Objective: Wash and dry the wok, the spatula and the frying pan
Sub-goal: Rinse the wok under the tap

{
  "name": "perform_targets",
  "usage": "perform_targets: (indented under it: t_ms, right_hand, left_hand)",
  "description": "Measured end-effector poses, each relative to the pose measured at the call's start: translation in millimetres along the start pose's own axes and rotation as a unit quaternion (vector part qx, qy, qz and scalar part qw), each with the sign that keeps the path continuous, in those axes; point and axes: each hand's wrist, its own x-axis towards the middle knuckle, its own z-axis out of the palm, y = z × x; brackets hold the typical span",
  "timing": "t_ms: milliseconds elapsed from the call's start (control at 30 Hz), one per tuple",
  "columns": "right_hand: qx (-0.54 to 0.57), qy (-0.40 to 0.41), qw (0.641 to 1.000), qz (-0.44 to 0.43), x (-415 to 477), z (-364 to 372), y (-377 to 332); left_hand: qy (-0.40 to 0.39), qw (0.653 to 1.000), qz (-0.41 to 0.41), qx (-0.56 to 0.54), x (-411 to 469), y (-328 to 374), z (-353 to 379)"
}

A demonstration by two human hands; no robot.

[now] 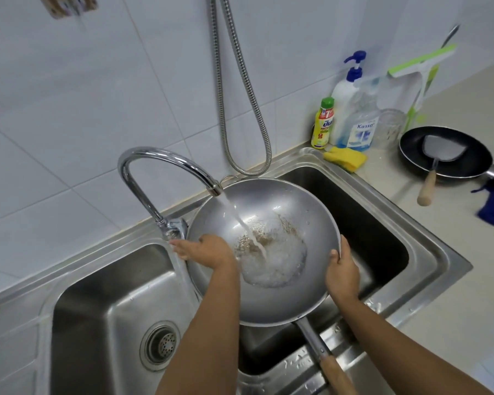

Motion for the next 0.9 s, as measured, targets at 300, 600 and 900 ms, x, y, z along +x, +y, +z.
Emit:
perform_targets:
  t_ms: [300, 600, 900]
  right_hand:
    - [0.002, 0.015, 1.000, 0.000, -2, 2, 1]
    - [0.006, 0.014, 1.000, 0.003, 0, -4, -8]
    - [-0.004, 0.022, 1.000, -0.005, 5, -12, -15]
  left_hand:
    - [0.022, 0.980, 0.187, 0.063, 29, 53, 30]
    - [-0.037, 0.898, 0.339, 0.279, 24, -1, 21]
    - [-0.273, 0.680, 0.297, 0.612, 0, -114, 28]
